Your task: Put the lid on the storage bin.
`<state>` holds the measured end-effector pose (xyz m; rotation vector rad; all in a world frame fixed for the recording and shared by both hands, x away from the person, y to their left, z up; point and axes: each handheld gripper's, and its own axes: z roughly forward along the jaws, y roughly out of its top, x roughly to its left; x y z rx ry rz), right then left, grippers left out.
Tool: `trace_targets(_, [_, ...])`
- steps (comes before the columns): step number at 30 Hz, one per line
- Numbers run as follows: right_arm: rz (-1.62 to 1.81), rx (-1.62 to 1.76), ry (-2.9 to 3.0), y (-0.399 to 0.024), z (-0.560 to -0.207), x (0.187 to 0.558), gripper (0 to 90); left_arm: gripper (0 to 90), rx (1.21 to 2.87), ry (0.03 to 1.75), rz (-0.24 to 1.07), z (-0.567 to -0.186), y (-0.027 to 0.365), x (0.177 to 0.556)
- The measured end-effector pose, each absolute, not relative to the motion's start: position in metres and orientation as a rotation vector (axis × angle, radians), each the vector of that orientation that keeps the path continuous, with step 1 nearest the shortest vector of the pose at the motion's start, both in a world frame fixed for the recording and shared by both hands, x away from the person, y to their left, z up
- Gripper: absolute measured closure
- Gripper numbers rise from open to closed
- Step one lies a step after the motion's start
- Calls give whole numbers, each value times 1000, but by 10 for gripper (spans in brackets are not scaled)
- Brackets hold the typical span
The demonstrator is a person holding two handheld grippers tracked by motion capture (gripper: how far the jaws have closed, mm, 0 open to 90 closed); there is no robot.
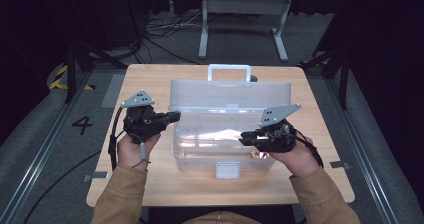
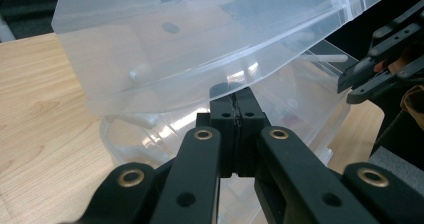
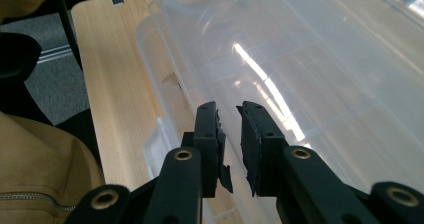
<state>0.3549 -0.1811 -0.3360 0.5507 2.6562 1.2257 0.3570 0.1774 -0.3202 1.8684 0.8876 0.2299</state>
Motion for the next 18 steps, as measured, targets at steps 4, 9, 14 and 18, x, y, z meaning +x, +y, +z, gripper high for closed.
trace_targets(4, [1258, 535, 2623, -186, -333, 351, 777, 896, 1874, 888, 223, -321, 178, 357])
trace_targets(9, [1337, 547, 2538, -202, -331, 347, 837, 896, 1885, 882, 223, -321, 178, 356])
trace_targets(14, [1503, 596, 2451, -229, -331, 346, 845, 896, 1902, 869, 228, -321, 178, 356])
trace_targets(18, [1552, 633, 2372, -244, -336, 346, 854, 896, 1903, 864, 218, -322, 179, 356])
